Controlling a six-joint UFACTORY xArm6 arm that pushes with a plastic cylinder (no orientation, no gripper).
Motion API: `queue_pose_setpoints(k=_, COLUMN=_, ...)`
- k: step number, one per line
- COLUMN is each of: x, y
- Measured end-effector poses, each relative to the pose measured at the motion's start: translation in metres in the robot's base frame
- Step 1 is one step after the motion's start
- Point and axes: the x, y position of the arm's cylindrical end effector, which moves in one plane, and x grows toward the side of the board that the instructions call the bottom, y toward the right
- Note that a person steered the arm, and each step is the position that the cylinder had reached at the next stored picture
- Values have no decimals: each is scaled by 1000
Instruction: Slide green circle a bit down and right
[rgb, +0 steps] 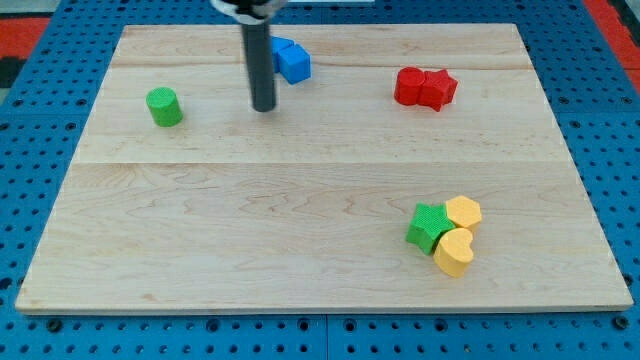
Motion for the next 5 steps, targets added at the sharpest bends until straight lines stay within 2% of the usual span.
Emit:
queue_pose_setpoints(k=2, x=-52, y=-43)
queue_pose_setpoints(k=3, x=-52, y=-106)
queue_pose_setpoints(k=4, x=-39, y=-130)
queue_pose_setpoints(k=5, x=-7, y=-126)
